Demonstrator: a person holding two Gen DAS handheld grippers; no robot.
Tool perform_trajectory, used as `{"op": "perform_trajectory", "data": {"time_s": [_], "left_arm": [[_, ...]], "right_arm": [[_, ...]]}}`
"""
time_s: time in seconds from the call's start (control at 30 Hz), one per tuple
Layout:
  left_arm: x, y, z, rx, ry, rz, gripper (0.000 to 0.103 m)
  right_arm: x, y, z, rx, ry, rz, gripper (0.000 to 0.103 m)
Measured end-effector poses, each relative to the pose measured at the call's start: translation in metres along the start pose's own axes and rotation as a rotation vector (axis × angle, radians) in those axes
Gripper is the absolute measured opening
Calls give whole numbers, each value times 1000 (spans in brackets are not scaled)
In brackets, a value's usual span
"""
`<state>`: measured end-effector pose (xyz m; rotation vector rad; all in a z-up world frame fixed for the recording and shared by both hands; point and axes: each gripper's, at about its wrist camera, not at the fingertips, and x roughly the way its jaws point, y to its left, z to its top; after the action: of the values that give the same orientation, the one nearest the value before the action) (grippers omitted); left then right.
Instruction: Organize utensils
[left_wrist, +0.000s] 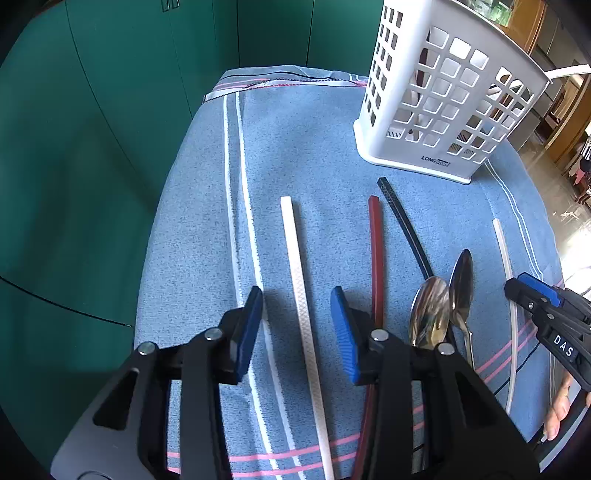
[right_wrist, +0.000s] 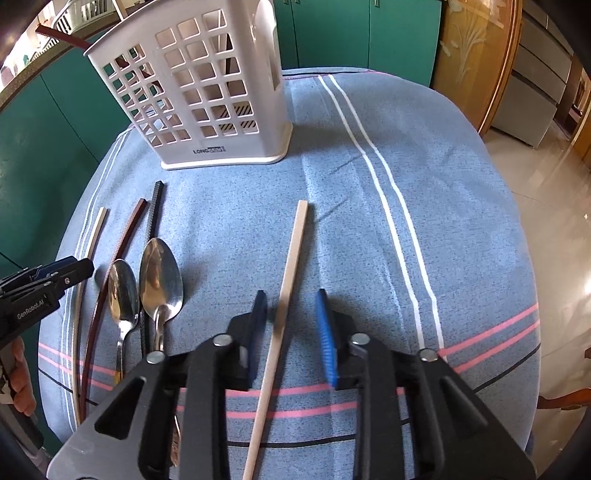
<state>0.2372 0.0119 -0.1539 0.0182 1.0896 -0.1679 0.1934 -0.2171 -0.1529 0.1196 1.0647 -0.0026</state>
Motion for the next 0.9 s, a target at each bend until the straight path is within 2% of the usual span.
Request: {"op": "perform_trajectory", "data": {"time_s": [0.33,0.67,0.9], "left_arm": [[-3,3,2,4,-4,-1,44],[-8,22,32,-24,-17,-96,44],[21,3,54,28,53,-49,44]], "right_arm": [[7,8,11,-36,13,-37,30],[7,7,11,-33,28,-34,31],[8,6,21,-47,36,-50,32]]}}
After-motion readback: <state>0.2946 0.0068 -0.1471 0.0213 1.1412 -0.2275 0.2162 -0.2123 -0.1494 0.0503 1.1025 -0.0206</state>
